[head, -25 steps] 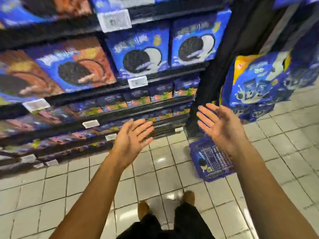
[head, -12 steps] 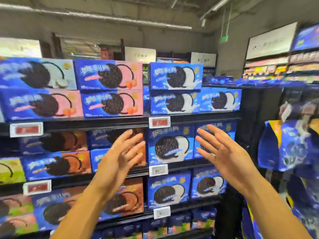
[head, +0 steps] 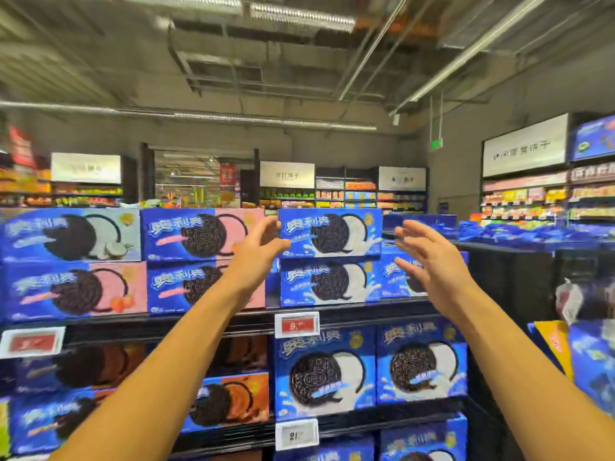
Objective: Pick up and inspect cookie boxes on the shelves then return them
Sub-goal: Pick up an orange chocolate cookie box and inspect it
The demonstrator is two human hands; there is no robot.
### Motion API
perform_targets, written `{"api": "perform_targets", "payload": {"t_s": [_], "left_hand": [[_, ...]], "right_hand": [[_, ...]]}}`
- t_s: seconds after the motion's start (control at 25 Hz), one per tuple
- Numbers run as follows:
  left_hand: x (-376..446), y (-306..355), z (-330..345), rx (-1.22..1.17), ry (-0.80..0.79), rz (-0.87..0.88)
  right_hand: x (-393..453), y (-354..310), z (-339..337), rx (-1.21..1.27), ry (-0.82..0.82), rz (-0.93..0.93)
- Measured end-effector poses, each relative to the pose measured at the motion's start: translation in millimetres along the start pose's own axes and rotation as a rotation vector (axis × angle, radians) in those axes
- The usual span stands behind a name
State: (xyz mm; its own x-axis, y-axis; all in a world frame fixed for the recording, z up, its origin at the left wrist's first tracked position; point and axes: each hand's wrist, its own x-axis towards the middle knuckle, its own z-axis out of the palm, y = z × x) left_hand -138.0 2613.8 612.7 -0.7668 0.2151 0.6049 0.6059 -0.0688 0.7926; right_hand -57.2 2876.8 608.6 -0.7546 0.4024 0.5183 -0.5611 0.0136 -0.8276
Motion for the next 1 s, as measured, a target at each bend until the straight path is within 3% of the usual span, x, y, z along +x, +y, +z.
{"api": "perform_targets", "payload": {"t_s": [0.12,0.44,1.0], "left_hand": [[24,0,14,0.139,0.041,0.016],[50,-30,41,0.088,0.250,-0.057],[52,-36,43,0.113,0.243,-0.098]], "right_hand": [[40,11,3,-0.120,-0.020,-0.033],[101,45,-1,-0.154,-0.060,0.021],[114,54,2,-0.110,-0.204,0.052]]}}
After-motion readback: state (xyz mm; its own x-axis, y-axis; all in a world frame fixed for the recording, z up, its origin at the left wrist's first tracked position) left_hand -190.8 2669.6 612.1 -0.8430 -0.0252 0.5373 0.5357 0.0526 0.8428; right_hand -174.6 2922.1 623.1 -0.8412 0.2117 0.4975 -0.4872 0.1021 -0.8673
